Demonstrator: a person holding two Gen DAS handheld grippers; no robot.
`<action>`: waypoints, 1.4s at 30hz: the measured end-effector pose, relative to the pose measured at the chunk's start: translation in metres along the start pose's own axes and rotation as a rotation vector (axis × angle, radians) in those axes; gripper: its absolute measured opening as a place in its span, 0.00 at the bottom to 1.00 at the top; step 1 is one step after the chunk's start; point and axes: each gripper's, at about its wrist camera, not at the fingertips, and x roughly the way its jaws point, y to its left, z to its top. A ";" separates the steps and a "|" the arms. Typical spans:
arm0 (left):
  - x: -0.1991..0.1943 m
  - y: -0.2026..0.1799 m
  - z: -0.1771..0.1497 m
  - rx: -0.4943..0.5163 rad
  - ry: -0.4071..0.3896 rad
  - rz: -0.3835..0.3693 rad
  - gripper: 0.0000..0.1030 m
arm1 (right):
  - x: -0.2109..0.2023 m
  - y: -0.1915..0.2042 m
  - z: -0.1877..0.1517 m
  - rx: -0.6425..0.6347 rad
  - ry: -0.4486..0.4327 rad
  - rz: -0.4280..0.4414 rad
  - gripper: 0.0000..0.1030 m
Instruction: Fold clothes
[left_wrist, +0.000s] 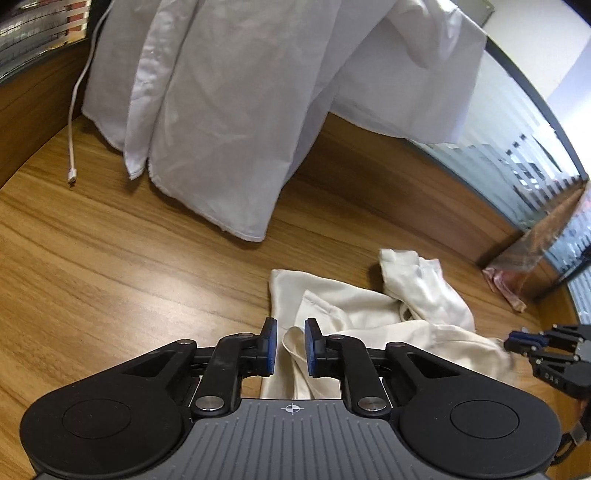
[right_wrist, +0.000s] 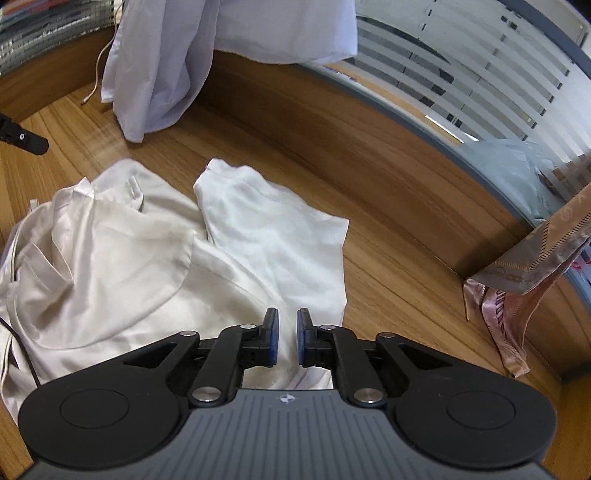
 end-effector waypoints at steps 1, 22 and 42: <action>0.002 -0.001 0.000 0.010 0.013 -0.014 0.20 | -0.002 -0.001 0.000 0.011 0.000 0.004 0.15; 0.083 -0.022 -0.012 0.125 0.245 -0.144 0.38 | 0.000 -0.051 -0.063 0.483 0.116 0.069 0.28; 0.072 -0.044 0.000 0.229 0.169 -0.089 0.37 | 0.019 -0.048 -0.042 0.433 0.123 0.066 0.29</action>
